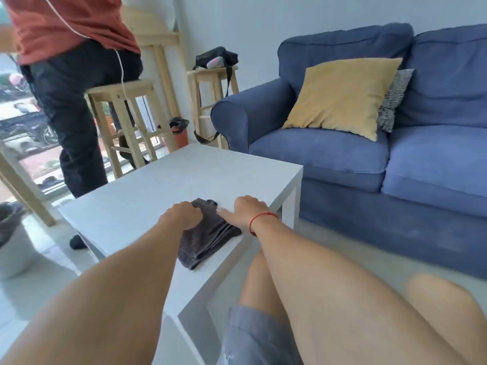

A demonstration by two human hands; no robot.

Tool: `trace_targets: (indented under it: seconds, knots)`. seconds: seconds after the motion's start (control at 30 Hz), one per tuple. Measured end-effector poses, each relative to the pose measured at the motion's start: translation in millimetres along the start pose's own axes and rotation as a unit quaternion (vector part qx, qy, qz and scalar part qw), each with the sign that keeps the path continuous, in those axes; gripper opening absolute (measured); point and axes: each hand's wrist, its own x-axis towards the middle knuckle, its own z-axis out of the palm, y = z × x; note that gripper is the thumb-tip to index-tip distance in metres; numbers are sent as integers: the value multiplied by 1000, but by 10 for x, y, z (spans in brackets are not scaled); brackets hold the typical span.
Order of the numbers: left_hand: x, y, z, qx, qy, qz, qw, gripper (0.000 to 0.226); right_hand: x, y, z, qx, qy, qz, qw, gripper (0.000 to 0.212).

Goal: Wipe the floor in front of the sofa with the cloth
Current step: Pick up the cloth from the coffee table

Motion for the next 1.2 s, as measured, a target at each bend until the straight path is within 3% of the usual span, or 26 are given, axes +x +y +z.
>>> trace_targets:
  seconds: [0.1,0.17,0.27,0.37,0.53,0.63,0.7,0.8,0.87,0.93,1.1,1.2]
  knots:
    - [-53,-140,62,39,8,-16,999,62,-35,-137,104,-42,-46,17,998,80]
    - [-93,-186,38,40,13,-10,999,64,-68,-213,117,-28,-76,28,996,75]
    - [-109,-154,-46,14,-5,7,1000,57,-41,-241,39,43,-95,47,993,59]
    - [-163,-14,-129,-42,5,19,999,58,29,-144,-83,182,-77,105,975,63]
    - [-333,588,-199,-247,59,76,964,46,-64,303,-425,479,59,224,846,80]
    - [-482,1112,-176,-304,80,142,938,39,-206,665,-657,567,146,249,772,67]
    - [-564,1492,-86,-324,71,178,926,37,-276,945,-753,576,200,261,748,50]
    - [-642,2062,169,-339,25,204,918,38,-370,1440,-797,511,281,271,766,4]
    - [-645,2385,407,-353,-31,213,911,38,-428,1783,-770,460,307,286,783,3]
    - [-646,2654,657,-351,-80,212,909,36,-448,2142,-672,429,315,309,788,22]
    - [-555,3103,1358,-339,-176,190,904,42,-444,2833,-312,418,318,386,759,32]
    - [-427,3323,1786,-310,-197,188,911,40,-339,3231,-3,393,290,416,767,12]
